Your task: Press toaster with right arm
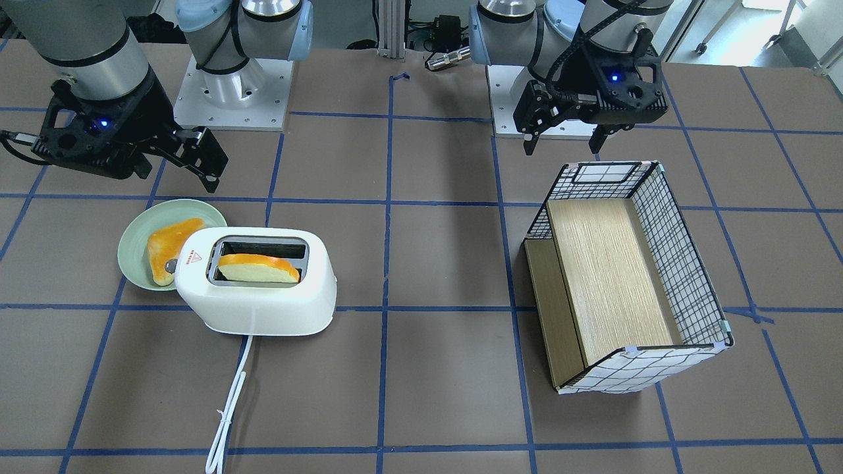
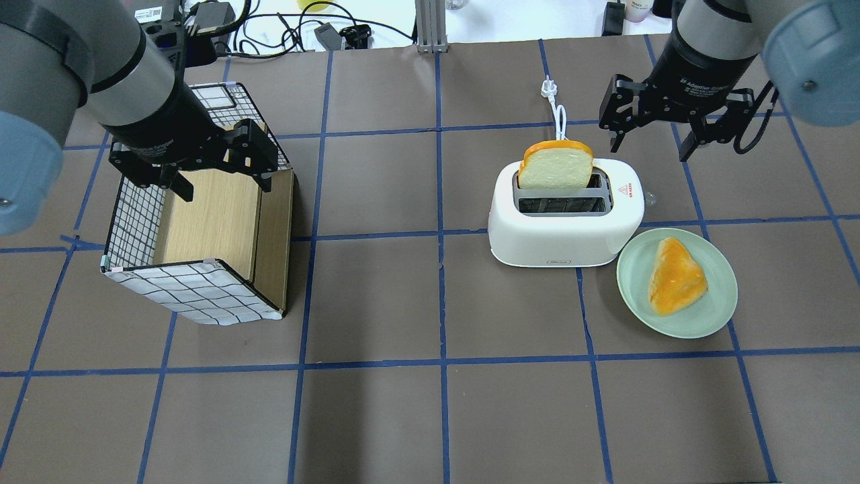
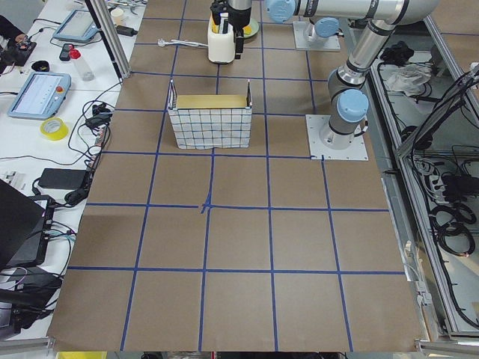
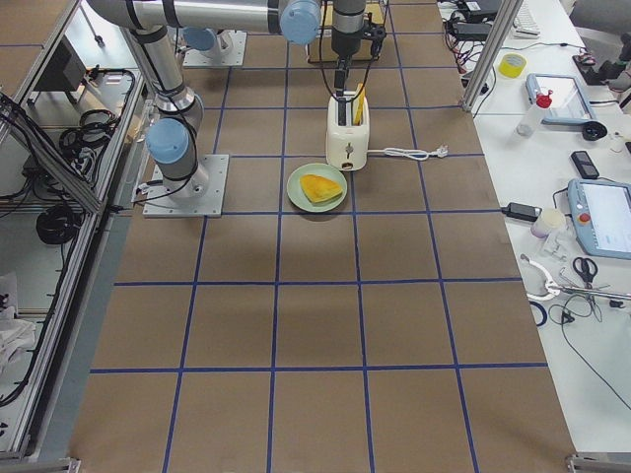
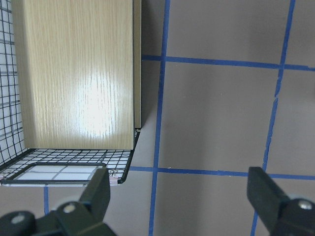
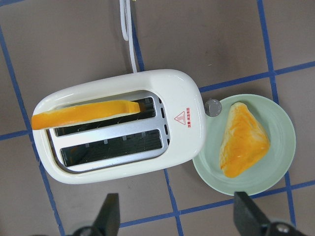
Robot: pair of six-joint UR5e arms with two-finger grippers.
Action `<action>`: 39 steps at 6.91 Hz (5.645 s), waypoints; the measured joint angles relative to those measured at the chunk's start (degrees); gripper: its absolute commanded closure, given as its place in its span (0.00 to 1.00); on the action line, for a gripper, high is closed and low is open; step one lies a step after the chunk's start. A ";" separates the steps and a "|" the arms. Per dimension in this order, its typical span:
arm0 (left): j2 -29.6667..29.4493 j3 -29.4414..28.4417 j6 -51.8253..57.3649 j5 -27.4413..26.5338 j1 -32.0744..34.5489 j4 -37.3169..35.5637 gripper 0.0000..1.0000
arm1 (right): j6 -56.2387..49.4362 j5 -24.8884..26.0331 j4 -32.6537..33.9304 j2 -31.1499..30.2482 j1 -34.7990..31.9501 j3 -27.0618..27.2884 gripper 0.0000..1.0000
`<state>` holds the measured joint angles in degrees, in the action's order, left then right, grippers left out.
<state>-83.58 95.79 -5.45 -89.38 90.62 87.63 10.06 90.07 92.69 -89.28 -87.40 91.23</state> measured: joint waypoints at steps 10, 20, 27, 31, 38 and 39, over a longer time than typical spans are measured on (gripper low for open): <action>0.00 0.00 0.00 0.00 0.00 0.00 0.00 | -21.57 -19.83 5.84 5.50 17.85 5.80 1.00; 0.00 -0.05 0.00 0.00 0.00 0.00 0.00 | -28.72 -26.65 15.48 9.70 21.39 15.08 1.00; 0.00 0.00 0.00 0.00 0.00 0.00 0.00 | -28.87 -27.23 17.20 12.52 21.39 15.81 1.00; 0.00 0.01 0.00 0.00 0.00 0.00 0.00 | -28.87 -27.23 18.23 13.95 21.39 15.98 1.00; 0.00 -0.02 0.00 0.00 0.00 0.00 0.00 | -28.78 -27.23 20.51 14.60 21.39 17.57 1.00; 0.00 0.00 0.00 0.00 0.00 0.00 0.00 | -28.78 -27.23 20.51 14.63 21.39 17.57 1.00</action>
<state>-83.58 95.79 -5.45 -89.38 90.62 87.63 -18.72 62.84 113.20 -74.65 -66.01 108.81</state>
